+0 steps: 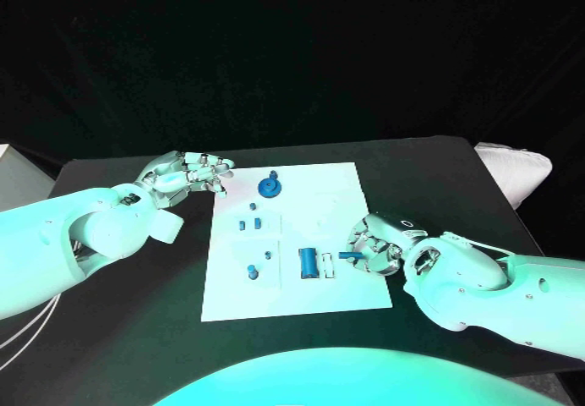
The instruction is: Assemble the parts on the task board
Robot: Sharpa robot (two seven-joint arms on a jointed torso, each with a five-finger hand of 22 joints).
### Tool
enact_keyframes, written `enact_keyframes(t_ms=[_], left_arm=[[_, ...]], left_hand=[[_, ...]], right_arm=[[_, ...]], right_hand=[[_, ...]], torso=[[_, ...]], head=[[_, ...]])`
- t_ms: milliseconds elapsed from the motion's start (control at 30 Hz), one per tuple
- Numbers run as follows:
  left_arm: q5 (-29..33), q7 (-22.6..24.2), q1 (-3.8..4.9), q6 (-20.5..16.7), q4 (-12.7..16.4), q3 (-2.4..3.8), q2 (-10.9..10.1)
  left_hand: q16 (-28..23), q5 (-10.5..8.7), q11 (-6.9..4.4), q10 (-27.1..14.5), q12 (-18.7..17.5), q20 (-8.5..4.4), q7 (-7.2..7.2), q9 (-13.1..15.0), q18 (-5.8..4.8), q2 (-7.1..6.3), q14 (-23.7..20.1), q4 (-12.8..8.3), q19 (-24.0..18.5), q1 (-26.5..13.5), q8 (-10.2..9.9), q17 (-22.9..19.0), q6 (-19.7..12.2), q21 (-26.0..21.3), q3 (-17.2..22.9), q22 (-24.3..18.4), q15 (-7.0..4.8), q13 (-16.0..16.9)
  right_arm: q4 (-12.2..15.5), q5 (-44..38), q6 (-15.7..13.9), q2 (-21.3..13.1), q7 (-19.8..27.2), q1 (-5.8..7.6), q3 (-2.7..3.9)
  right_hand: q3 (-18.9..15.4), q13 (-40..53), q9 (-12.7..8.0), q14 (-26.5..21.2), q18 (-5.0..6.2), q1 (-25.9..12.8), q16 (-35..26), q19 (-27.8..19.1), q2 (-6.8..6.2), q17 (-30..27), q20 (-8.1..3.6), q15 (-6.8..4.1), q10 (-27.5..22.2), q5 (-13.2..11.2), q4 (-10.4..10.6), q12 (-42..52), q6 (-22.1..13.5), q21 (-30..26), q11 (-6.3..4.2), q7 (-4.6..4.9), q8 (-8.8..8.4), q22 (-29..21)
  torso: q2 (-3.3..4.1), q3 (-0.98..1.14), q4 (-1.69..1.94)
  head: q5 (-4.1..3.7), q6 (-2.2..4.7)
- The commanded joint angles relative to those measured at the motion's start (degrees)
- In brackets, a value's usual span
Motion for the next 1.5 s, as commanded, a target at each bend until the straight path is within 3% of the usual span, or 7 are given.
enact_keyframes(t_ms=[33, 200, 233, 367, 833, 1500], left_arm=[[-0.07, 0.38, 0.00, 0.68, 0.24, 0.03, 0.05], [-0.07, 0.34, 0.00, 0.67, 0.31, 0.03, -0.01], [-0.07, 0.34, 0.00, 0.68, 0.35, 0.03, -0.03], [-0.07, 0.30, 0.00, 0.68, 0.39, 0.03, -0.08], [-0.09, 0.08, 0.01, 0.74, 0.55, 0.03, -0.26], [-0.14, -0.20, 0.01, 0.81, 0.56, 0.03, -0.43]], left_hand=[[0.38, -0.09, 0.01, -0.39, 0.24, -0.10, -0.14, -0.05, 0.76, -0.06, 0.01, 0.15, 0.36, 0.42, 0.34, -0.08, 0.11, -0.35, -0.30, -0.10, -0.29, 0.05], [0.38, -0.09, 0.01, -0.39, 0.24, -0.10, -0.14, -0.05, 0.76, -0.06, 0.01, 0.15, 0.36, 0.42, 0.34, -0.08, 0.11, -0.35, -0.30, -0.10, -0.29, 0.05], [0.38, -0.09, 0.01, -0.39, 0.24, -0.10, -0.14, -0.05, 0.76, -0.06, 0.01, 0.15, 0.36, 0.42, 0.34, -0.08, 0.11, -0.35, -0.30, -0.10, -0.29, 0.05], [0.38, -0.09, 0.01, -0.39, 0.24, -0.10, -0.14, -0.05, 0.76, -0.06, 0.01, 0.15, 0.36, 0.42, 0.34, -0.08, 0.11, -0.35, -0.30, -0.10, -0.29, 0.05], [0.42, -0.09, 0.00, -0.40, 0.35, -0.11, -0.14, -0.05, 0.76, -0.03, 0.00, 0.26, 0.42, 0.48, 0.43, -0.09, 0.16, -0.45, -0.36, -0.15, -0.29, 0.08], [0.45, -0.10, 0.00, -0.44, 0.42, -0.11, -0.16, -0.06, 0.76, -0.05, -0.01, 0.40, 0.46, 0.44, 0.49, -0.09, 0.19, -0.53, -0.46, -0.20, -0.29, 0.09]], right_arm=[[0.05, 3.28, -0.73, 0.66, -0.45, 0.10, -0.01], [-0.52, 5.15, -0.19, 2.04, -1.18, 0.18, -0.01], [-0.76, 5.59, 0.13, 2.52, -1.36, 0.19, -0.01], [-1.34, 6.73, 1.28, 3.59, -1.61, 0.15, -0.02], [-2.80, 7.80, 4.25, 5.81, -2.24, -0.11, -0.03], [-2.68, 8.52, 6.59, 6.09, -2.46, -0.32, -0.05]], right_hand=[[0.24, 15.07, 0.01, 5.69, -0.38, -1.06, 0.35, 5.99, -0.07, 13.79, -0.48, -0.32, 5.98, -1.15, -0.06, 0.26, 0.15, 0.20, -0.36, -0.06, 0.21, 15.09], [-0.77, 15.07, 0.18, 5.73, -0.38, -3.30, 0.42, 5.99, 0.25, 13.95, -0.47, -0.32, 5.98, -5.57, 0.61, 0.26, 0.10, 0.20, -0.38, -0.11, 0.35, 15.09], [-2.05, 15.07, 0.28, 5.81, -0.38, -5.78, 0.57, 5.99, 1.02, 14.30, -0.41, -0.32, 5.98, -5.31, 0.98, 0.26, 0.28, 0.20, -0.41, -0.15, 0.50, 15.09], [-3.70, 15.07, 0.41, 5.96, -0.38, -8.45, 0.87, 5.99, 2.13, 15.02, -0.46, -0.40, 5.98, -6.58, 1.15, 0.26, 0.67, 0.20, -0.53, -0.33, 0.75, 15.09], [-4.52, 15.07, 0.52, 5.98, -0.38, -12.57, 0.90, 5.99, 4.50, 15.08, -0.53, -0.51, 5.98, -6.31, 1.22, 0.26, 1.26, 0.20, -0.74, -0.60, 1.09, 15.09], [-4.10, 15.07, 0.57, 5.98, -0.38, -13.47, 0.90, 5.99, 5.39, 15.08, -0.57, -0.57, 5.98, -5.60, 1.17, 0.26, 1.39, 0.20, -0.82, -0.71, 1.22, 15.09]], torso=[[0.05, 0.01, 0.05], [0.05, 0.01, 0.03], [0.06, 0.01, 0.05], [0.08, 0.05, 0.10], [0.08, 0.06, 0.02], [0.08, 0.10, 0.03]], head=[[0.06, 0.00], [0.06, 0.00], [0.06, 0.00], [-0.06, 0.00], [0.03, 0.00], [-0.03, 0.00]])
